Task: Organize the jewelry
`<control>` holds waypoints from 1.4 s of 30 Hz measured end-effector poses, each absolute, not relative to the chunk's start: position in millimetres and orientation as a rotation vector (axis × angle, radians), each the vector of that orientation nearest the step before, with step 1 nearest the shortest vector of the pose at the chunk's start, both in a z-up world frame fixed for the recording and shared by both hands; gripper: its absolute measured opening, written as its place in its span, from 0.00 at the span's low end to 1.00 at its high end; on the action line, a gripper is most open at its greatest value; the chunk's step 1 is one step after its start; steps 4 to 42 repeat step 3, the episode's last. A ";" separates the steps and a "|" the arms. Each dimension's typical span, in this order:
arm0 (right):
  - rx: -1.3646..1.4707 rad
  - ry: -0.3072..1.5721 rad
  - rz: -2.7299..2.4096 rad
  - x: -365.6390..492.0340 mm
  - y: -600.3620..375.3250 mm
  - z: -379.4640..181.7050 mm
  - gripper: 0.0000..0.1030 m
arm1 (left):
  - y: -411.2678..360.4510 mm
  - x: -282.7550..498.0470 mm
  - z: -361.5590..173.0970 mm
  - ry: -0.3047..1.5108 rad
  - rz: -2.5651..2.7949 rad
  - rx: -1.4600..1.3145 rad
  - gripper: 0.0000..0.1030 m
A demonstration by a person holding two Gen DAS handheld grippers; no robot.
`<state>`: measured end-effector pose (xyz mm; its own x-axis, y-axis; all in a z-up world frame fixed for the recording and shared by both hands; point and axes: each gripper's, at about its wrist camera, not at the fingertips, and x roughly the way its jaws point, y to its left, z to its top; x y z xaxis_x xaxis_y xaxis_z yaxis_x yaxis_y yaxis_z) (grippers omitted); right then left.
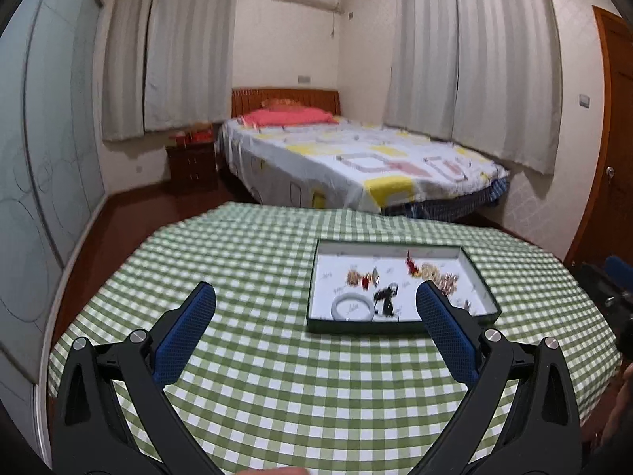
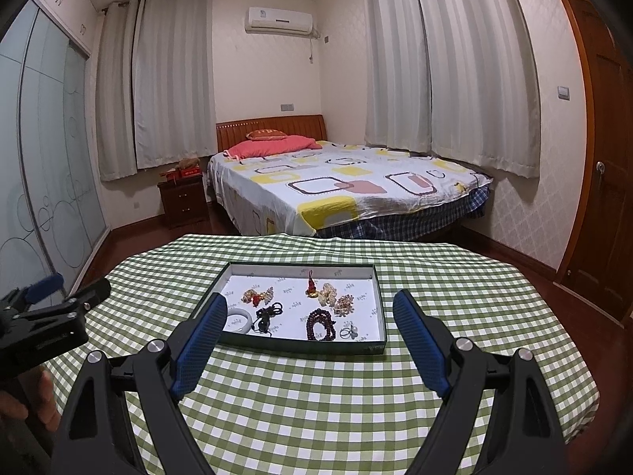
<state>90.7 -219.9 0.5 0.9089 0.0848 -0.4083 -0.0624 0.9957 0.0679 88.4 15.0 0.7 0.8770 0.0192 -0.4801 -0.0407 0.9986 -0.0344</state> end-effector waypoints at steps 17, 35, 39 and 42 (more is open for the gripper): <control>0.068 0.428 0.073 100.3 -229.4 -4.8 0.81 | 26.3 109.6 -16.8 0.557 0.041 -0.066 0.96; 0.068 0.428 0.073 100.3 -229.4 -4.8 0.81 | 26.3 109.6 -16.8 0.557 0.041 -0.066 0.96; 0.068 0.428 0.073 100.3 -229.4 -4.8 0.81 | 26.3 109.6 -16.8 0.557 0.041 -0.066 0.96; 0.068 0.428 0.073 100.3 -229.4 -4.8 0.81 | 26.3 109.6 -16.8 0.557 0.041 -0.066 0.96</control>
